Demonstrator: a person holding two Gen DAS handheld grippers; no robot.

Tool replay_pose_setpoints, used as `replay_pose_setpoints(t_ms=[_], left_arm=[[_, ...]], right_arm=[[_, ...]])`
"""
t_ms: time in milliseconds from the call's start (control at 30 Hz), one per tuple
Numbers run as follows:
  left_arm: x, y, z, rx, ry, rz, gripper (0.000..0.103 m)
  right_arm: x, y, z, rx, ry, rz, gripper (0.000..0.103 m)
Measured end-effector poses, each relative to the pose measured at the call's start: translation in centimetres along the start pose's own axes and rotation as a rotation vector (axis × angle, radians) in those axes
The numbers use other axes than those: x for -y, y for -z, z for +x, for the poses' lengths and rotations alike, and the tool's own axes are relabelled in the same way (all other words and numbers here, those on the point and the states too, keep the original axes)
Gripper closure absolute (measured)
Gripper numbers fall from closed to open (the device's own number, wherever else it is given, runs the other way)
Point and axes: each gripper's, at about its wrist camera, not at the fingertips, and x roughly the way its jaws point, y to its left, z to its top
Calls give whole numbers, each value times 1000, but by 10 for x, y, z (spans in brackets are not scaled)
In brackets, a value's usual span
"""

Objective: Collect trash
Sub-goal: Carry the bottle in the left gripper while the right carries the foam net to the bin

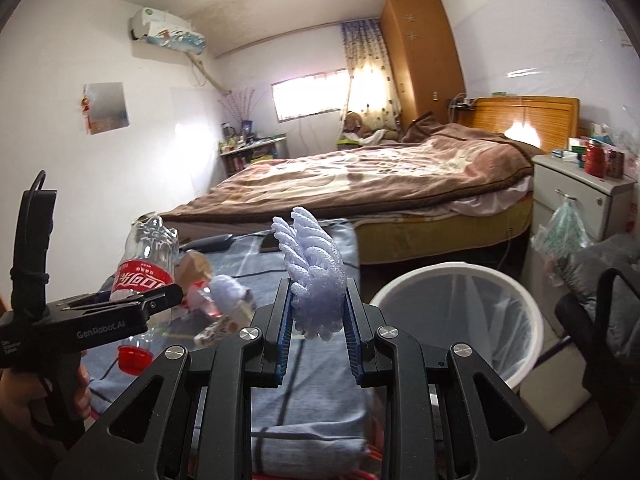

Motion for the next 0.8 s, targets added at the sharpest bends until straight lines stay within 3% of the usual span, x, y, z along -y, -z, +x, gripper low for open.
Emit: replay_pose_setpoints(t_ms=[500, 700, 800], left_arm=[[101, -12, 25, -24, 189, 174, 27], [133, -10, 43, -74, 290, 211, 27], [147, -6, 56, -111, 299, 224, 27]], right_arm=[[57, 6, -17, 10, 212, 83, 77], [78, 15, -15, -38, 290, 107, 77], [85, 20, -8, -73, 301, 127, 77]])
